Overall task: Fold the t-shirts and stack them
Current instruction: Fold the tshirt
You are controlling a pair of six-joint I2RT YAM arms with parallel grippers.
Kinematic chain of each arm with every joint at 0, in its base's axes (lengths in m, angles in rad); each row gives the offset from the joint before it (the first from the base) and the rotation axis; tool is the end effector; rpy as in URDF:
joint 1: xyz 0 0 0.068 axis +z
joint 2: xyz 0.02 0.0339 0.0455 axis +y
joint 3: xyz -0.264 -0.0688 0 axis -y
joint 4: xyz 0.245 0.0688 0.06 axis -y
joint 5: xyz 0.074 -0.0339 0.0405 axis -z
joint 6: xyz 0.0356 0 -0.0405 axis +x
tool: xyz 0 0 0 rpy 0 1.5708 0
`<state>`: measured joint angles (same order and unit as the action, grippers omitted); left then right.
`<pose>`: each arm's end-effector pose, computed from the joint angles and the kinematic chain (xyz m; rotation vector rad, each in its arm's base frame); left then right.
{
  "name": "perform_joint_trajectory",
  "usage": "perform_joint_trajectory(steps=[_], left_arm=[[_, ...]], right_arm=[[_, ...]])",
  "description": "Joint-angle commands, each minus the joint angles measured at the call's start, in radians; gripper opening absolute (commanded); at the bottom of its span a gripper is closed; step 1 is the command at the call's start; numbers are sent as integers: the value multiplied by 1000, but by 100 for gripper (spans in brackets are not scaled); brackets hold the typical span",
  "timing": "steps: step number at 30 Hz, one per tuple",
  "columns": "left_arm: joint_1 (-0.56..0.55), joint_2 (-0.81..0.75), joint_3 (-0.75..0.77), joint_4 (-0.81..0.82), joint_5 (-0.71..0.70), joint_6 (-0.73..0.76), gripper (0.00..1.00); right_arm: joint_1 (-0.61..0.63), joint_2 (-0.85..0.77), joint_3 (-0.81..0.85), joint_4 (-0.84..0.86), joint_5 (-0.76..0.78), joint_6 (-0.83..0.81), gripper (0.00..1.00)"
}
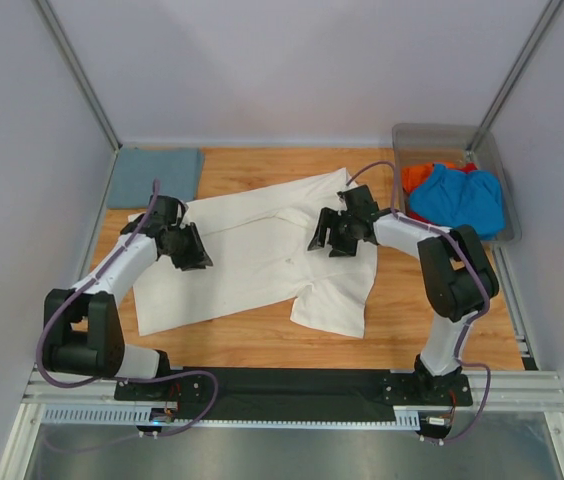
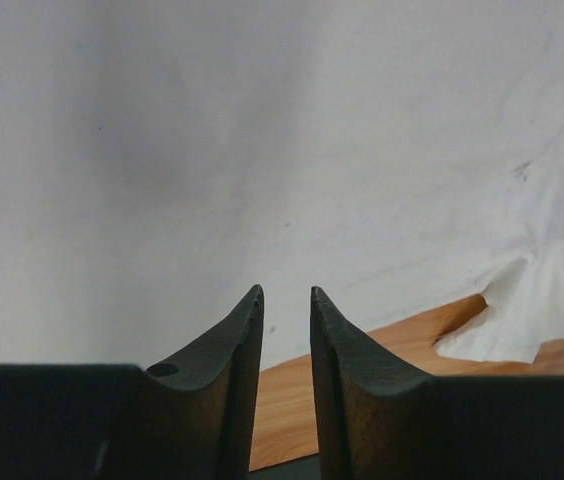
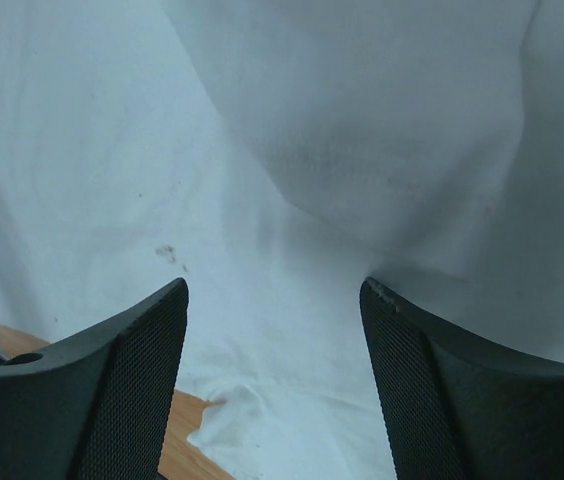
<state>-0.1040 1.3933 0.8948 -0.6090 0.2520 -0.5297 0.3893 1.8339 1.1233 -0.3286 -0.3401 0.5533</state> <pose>0.2634 -0.0364 0.2119 -0.4972 2.6866 -0.5294 0.3360 0.1507 0.1614 0.0961 2.7235 0.7529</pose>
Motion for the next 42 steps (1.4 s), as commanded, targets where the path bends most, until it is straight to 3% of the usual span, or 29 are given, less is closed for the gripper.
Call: perform_joint_trajectory(steps=[1,5,14,17,19,22,25,29,31,32,34,35,38,42], left_arm=[[-5,-57,24,40,49,-18,32],[-5,-80,23,17,40,11,32],[-5,-39,111,-25,-22,63,32],[-5,-16,147,-26,-23,68,32],[-5,-4,161,-25,-19,74,33],[-5,24,181,-25,-16,77,33],[-5,38,187,-15,-14,77,33],[-3,56,187,-12,-5,77,33],[-3,58,185,-15,1,79,33],[-3,56,185,-15,4,80,33],[-3,49,176,0,13,83,33],[-3,49,171,5,12,82,33],[-3,56,165,8,21,86,33],[-3,49,155,2,38,85,33]], right_arm=[[0,21,0,233,41,17,71],[0,51,15,275,81,52,70],[2,137,92,287,142,145,48],[-3,142,122,302,165,186,37],[-20,157,145,348,124,238,22],[-38,192,257,295,112,324,19],[-59,246,368,286,92,391,22],[-99,375,508,433,67,454,38],[-116,471,688,369,-49,450,39],[-121,455,717,259,-72,430,40],[-109,375,653,200,-82,266,45],[-92,328,611,159,-74,207,56],[-89,158,394,163,-20,126,71],[-86,59,244,169,-37,123,71]])
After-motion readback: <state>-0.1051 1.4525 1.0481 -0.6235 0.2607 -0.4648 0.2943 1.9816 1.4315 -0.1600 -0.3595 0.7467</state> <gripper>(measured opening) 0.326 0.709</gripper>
